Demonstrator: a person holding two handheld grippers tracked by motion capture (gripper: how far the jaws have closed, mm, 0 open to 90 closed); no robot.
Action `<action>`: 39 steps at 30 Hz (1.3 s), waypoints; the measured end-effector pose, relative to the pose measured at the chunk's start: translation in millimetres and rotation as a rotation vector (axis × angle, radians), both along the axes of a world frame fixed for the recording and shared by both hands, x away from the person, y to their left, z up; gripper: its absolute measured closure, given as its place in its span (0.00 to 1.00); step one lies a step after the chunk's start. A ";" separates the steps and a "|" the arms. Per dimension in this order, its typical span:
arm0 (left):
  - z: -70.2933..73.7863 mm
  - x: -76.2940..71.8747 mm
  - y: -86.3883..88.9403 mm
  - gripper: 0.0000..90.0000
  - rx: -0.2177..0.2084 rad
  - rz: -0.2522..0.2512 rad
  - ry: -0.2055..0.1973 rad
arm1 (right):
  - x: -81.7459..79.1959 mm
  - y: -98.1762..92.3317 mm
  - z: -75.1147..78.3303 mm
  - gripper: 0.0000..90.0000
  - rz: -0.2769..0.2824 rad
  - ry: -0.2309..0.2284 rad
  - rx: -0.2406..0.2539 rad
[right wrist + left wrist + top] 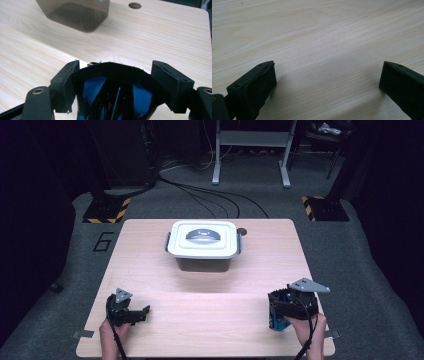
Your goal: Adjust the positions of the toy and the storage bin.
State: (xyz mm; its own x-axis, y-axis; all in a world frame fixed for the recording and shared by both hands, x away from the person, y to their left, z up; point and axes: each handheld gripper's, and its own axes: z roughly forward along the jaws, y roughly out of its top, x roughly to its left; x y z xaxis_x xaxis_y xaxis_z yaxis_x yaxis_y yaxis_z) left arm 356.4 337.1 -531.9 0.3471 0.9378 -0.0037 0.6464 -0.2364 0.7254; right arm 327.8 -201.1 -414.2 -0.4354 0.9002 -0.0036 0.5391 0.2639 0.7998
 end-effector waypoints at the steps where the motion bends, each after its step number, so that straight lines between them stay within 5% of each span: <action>1: 0.0 0.0 0.0 0.01 0.000 0.000 -0.001 | 0.2 -0.9 -0.8 0.27 0.002 0.008 -0.005; 9: 0.0 0.0 0.0 0.01 0.000 0.000 -0.001 | 13.3 3.7 -9.4 0.27 0.043 0.052 -0.061; 17: -0.1 0.0 0.0 0.01 0.000 0.001 -0.001 | 42.6 21.4 -24.0 0.27 0.077 0.101 -0.062; 29: -0.1 0.0 -0.1 0.01 0.000 0.001 -0.001 | 84.1 43.1 -60.3 0.27 0.114 0.294 -0.123; 39: 0.0 0.0 0.0 0.01 0.000 0.000 -0.001 | 90.4 43.0 -79.6 0.26 0.102 0.366 -0.109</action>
State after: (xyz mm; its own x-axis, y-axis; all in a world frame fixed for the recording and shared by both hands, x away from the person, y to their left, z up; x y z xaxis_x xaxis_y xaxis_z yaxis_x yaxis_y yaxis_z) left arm 356.4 337.1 -532.0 0.3468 0.9379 -0.0034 0.6461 -0.2363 0.7258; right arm 418.2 -158.1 -493.8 -0.5125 0.8554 0.0755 0.7504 0.4034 0.5236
